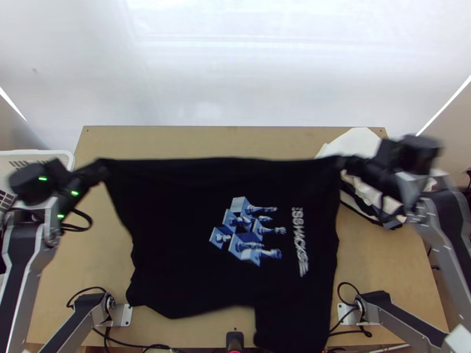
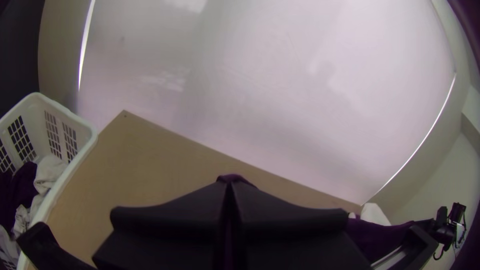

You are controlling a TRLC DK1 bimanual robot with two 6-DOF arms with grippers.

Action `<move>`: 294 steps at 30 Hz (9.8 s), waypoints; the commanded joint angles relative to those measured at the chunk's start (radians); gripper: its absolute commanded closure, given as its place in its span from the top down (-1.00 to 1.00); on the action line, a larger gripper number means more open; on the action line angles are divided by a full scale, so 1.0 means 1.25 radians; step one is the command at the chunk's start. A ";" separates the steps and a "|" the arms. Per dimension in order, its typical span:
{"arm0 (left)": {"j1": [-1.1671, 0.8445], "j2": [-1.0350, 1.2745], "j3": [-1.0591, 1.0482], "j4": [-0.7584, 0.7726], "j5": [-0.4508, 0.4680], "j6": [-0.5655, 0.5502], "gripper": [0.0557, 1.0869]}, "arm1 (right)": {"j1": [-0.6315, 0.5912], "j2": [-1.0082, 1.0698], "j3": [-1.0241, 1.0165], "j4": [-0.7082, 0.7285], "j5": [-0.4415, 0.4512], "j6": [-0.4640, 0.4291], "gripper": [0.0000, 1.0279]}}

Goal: Fold the t-shirt

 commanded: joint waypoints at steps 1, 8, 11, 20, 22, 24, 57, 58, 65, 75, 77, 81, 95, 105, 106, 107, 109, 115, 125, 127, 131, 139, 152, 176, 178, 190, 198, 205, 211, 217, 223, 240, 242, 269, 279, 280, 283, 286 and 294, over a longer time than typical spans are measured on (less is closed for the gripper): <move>0.000 0.101 -0.195 0.169 0.026 0.042 -0.93 | -0.019 0.040 -0.285 0.186 -0.024 0.006 -0.94; 0.038 0.336 -0.065 0.270 0.024 0.026 -0.93 | -0.048 0.157 -0.235 0.257 -0.023 -0.023 -0.94; 0.071 0.453 0.018 0.282 0.024 0.026 -0.93 | -0.063 0.223 -0.189 0.275 -0.024 -0.025 -0.94; 0.099 0.644 0.151 0.285 0.024 0.027 -0.93 | -0.065 0.403 -0.045 0.280 -0.024 -0.023 -0.94; 0.091 0.671 0.176 0.285 0.024 0.022 -0.93 | -0.062 0.444 -0.007 0.280 -0.023 -0.025 -0.94; 0.078 0.691 0.194 0.285 0.024 0.025 -0.93 | -0.054 0.484 0.034 0.280 -0.023 -0.025 -0.94; 0.007 0.854 0.496 -0.129 0.005 0.029 -0.93 | 0.014 0.704 0.295 0.205 0.027 -0.043 -0.94; 0.008 0.850 0.496 -0.140 0.007 0.031 -0.93 | 0.017 0.697 0.295 0.195 0.027 -0.046 -0.94; 0.008 0.811 0.485 -0.222 0.028 0.080 -0.93 | 0.035 0.619 0.276 0.059 0.026 -0.071 -0.94; 0.075 0.784 0.461 -0.249 0.072 0.164 -0.93 | 0.035 0.494 0.180 -0.031 0.033 -0.146 -0.94; 0.089 0.783 0.457 -0.249 0.073 0.183 -0.93 | 0.034 0.479 0.175 -0.044 0.037 -0.155 -0.94; 0.108 0.774 0.442 -0.252 0.073 0.214 -0.93 | 0.035 0.460 0.153 -0.060 0.039 -0.167 -0.94; 0.099 0.681 0.322 -0.265 0.089 0.291 -0.93 | 0.076 0.412 0.012 -0.073 0.074 -0.168 -0.94; 0.084 0.628 0.243 -0.266 0.096 0.291 -0.93 | 0.079 0.391 -0.086 -0.060 0.095 -0.161 -0.94; 0.083 0.623 0.239 -0.266 0.096 0.291 -0.93 | 0.079 0.391 -0.092 -0.055 0.098 -0.162 -0.94; 0.082 0.619 0.235 -0.266 0.096 0.291 -0.93 | 0.079 0.391 -0.097 -0.049 0.102 -0.162 -0.94; 0.077 0.608 0.229 -0.266 0.097 0.290 -0.93 | 0.078 0.391 -0.102 -0.038 0.107 -0.162 -0.94; 0.069 0.572 0.213 -0.292 0.099 0.291 -0.90 | 0.071 0.391 -0.107 0.016 0.128 -0.163 -0.91; 0.045 0.481 0.180 -0.523 0.083 0.461 0.13 | 0.077 0.344 -0.121 -0.219 0.133 -0.085 0.93; 0.045 0.453 0.160 -0.550 0.080 0.496 0.16 | 0.093 0.289 -0.156 -0.257 0.112 -0.074 0.93; 0.055 0.421 0.134 -0.544 0.054 0.554 0.72 | 0.121 0.105 -0.234 -0.259 0.087 0.004 0.93; 0.032 0.363 0.138 -0.523 0.060 0.510 0.76 | 0.178 -0.204 -0.426 -0.282 0.021 0.248 0.87; -0.066 0.340 0.167 -0.522 0.055 0.413 0.76 | 0.268 -0.300 -0.532 -0.368 -0.094 0.324 0.83; -0.127 0.393 0.236 -0.517 0.015 0.300 0.76 | 0.464 -0.187 -0.586 -0.329 -0.113 0.249 0.41; -0.124 0.393 0.239 -0.517 0.013 0.300 0.76 | 0.464 -0.164 -0.583 -0.323 -0.111 0.208 0.41; -0.101 0.419 0.264 -0.516 0.011 0.311 0.76 | 0.454 -0.047 -0.562 -0.251 -0.107 0.088 0.15; -0.096 0.433 0.267 -0.516 0.011 0.324 0.76 | 0.452 -0.035 -0.553 -0.230 -0.031 0.069 -0.91; -0.103 0.433 0.273 -0.651 0.013 0.445 0.76 | 0.456 -0.047 -0.555 -0.232 -0.016 0.066 -0.93; -0.212 0.444 0.257 -0.891 -0.093 0.616 0.75 | 0.465 -0.047 -0.554 -0.231 -0.015 0.069 -0.93; -0.313 0.480 0.147 -0.981 -0.174 0.602 0.75 | 0.483 -0.057 -0.547 -0.231 -0.013 0.071 -0.93; -0.341 0.481 0.030 -0.977 -0.176 0.600 0.76 | 0.487 -0.076 -0.556 -0.230 -0.013 0.072 -0.93; -0.344 0.466 -0.176 -0.824 -0.314 0.593 0.76 | 0.505 -0.085 -0.560 -0.221 -0.013 0.071 -0.93; -0.346 0.468 -0.173 -0.798 -0.306 0.591 0.76 | 0.509 -0.085 -0.560 -0.220 -0.013 0.071 -0.93; -0.276 0.427 -0.158 -0.743 -0.220 0.609 -0.92 | 0.492 -0.108 -0.534 -0.257 0.004 0.010 -0.93; -0.157 0.417 -0.088 -0.750 -0.205 0.642 -0.92 | 0.398 -0.139 -0.469 -0.287 0.022 -0.042 -0.93; -0.143 0.415 -0.083 -0.750 -0.203 0.647 -0.92 | 0.385 -0.140 -0.468 -0.287 0.027 -0.050 -0.93; -0.116 0.406 -0.073 -0.751 -0.197 0.662 -0.92 | 0.359 -0.146 -0.462 -0.287 0.035 -0.064 -0.93; -0.109 0.400 -0.057 -0.751 -0.168 0.657 -0.92 | 0.348 -0.151 -0.442 -0.287 0.036 -0.064 -0.93; -0.086 0.425 0.037 -0.718 -0.138 0.638 -0.92 | 0.321 -0.135 -0.366 -0.251 0.065 -0.081 -0.93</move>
